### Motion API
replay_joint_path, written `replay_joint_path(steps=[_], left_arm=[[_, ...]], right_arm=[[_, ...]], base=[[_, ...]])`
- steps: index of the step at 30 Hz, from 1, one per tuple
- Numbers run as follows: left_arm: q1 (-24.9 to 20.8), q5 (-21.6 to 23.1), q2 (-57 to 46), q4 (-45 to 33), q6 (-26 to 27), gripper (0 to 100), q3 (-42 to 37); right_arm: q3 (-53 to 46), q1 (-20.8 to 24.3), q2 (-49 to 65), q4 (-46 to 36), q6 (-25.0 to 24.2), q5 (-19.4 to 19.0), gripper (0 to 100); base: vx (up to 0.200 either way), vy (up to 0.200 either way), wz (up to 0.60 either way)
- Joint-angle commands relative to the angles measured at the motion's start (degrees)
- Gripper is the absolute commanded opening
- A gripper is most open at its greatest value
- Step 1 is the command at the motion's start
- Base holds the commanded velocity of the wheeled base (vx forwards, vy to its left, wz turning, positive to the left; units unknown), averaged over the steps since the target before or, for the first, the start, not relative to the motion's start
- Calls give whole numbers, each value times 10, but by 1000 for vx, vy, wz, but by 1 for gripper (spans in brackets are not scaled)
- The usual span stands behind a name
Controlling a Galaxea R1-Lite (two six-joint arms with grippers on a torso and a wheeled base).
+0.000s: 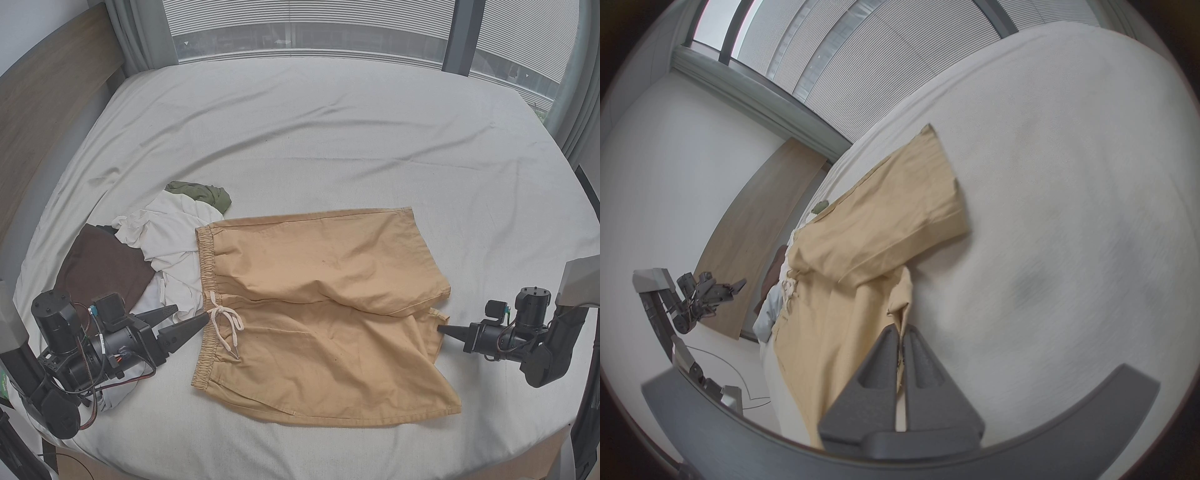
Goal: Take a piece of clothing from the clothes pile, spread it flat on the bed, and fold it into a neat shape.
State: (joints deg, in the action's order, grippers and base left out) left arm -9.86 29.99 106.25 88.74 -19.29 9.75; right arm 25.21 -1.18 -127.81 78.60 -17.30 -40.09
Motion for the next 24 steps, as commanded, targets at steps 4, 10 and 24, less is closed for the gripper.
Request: replay_joint_path(steps=[4,10,24], left_arm=[[0,-1,1,0,-1,100,0],[0,-1,1,0,-1,100,1],[5,-5,25,0,1,100,1]], right_arm=[[21,-14,4,-1,-4,0,0],[34,-18,-3,-1,-4,13,0],[41,-26,-12,2,-4,18,100]], base=[[0,0,0],[0,0,0],[0,0,0]])
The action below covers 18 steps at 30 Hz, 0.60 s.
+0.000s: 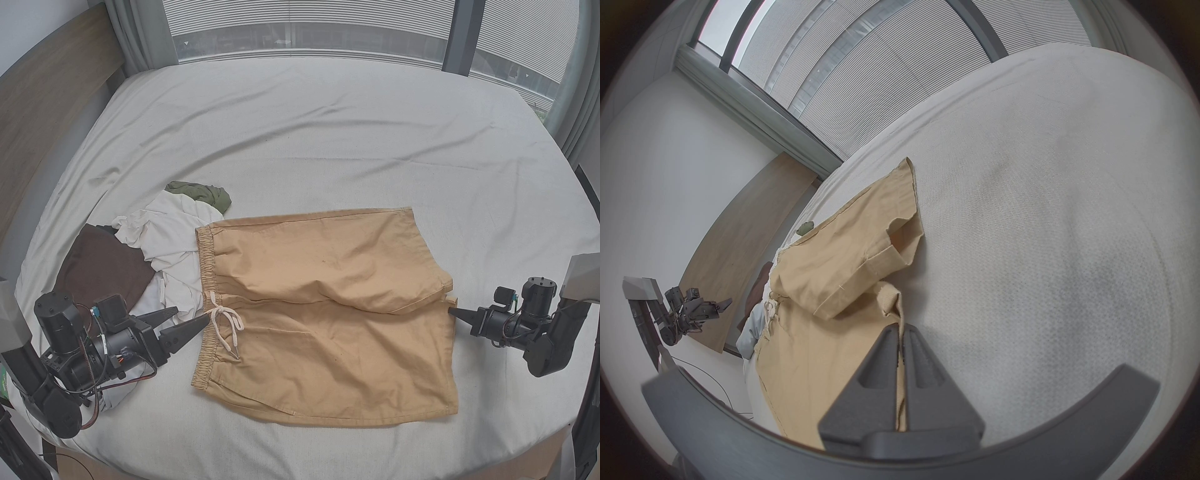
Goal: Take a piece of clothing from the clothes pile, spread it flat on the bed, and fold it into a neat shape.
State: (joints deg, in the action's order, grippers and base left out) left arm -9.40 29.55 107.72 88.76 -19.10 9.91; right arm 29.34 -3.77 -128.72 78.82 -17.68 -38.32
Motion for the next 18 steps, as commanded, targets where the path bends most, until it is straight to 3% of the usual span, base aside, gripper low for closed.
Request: replay_joint_path(steps=[1,18], left_arm=[[0,0,10,0,-1,100,-2],[-29,4,-19,1,-14,100,-92]], right_arm=[[-1,0,-1,3,0,0,100],[-25,4,51,6,-1,0,100]], base=[[0,0,0],[0,0,0]])
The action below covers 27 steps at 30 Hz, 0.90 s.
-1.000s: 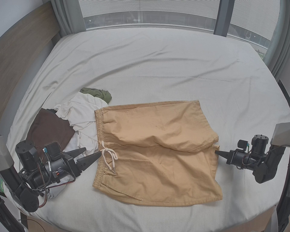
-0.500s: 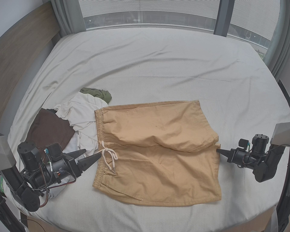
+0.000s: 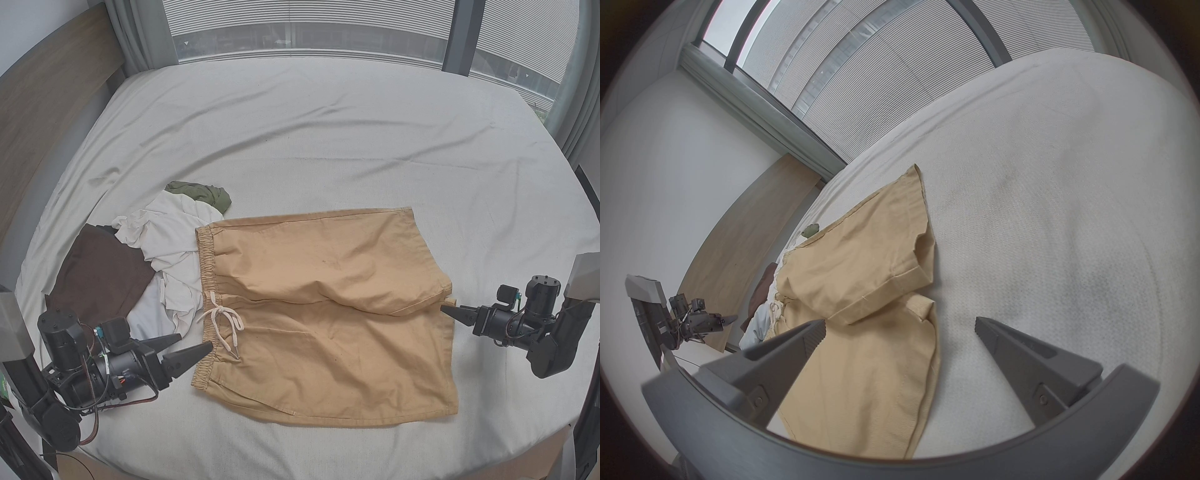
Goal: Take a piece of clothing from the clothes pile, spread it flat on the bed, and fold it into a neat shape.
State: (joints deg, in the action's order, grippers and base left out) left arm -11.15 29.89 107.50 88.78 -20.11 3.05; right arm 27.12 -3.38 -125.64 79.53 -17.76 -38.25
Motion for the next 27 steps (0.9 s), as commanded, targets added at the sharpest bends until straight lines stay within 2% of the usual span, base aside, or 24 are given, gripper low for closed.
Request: replay_joint_path(steps=[1,5,21,27], left_arm=[[-17,1,-27,-2,-9,100,-30],[-19,-4,-36,0,-34,100,-30],[-12,-6,-24,-7,-30,100,-30],[-12,-6,17,-12,-26,100,-30]], right_arm=[[-2,-2,24,-1,0,-2,100],[-3,-2,31,-1,-6,-2,100],[-15,-4,80,-1,-21,-1,100],[-22,0,79,0,-21,-1,100]], base=[[0,0,0],[0,0,0],[0,0,0],[0,0,0]])
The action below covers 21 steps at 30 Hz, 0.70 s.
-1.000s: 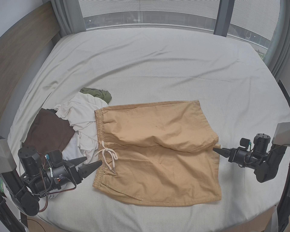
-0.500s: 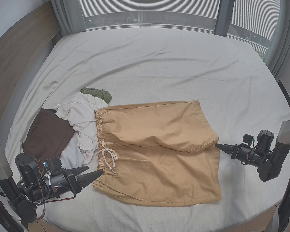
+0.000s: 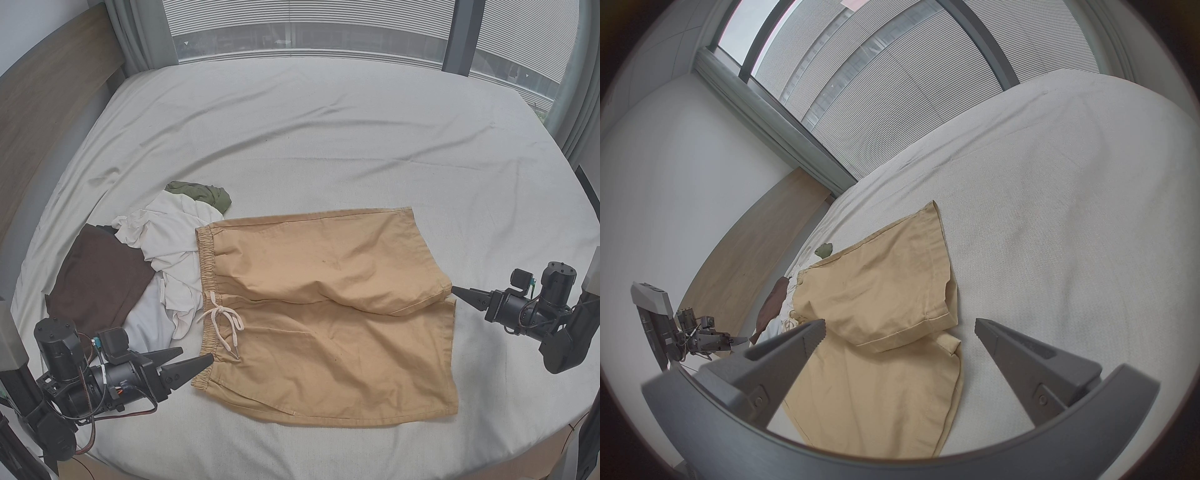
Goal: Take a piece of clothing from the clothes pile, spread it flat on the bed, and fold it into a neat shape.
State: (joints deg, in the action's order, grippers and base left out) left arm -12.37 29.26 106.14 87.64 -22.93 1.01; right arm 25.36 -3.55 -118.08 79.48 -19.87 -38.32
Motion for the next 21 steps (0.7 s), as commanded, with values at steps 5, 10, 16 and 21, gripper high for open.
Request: replay_joint_path(steps=[5,10,16,21], left_arm=[[1,-12,71,4,10,100,-10],[2,-44,106,6,13,100,-10],[5,-63,150,8,13,100,-10],[7,-64,172,8,12,100,-9]], right_arm=[[-5,3,2,1,0,0,100],[-5,5,0,1,1,0,100],[-6,7,0,1,1,0,100],[-6,8,0,1,1,0,100]], base=[[0,0,0],[0,0,0],[0,0,0],[0,0,0]])
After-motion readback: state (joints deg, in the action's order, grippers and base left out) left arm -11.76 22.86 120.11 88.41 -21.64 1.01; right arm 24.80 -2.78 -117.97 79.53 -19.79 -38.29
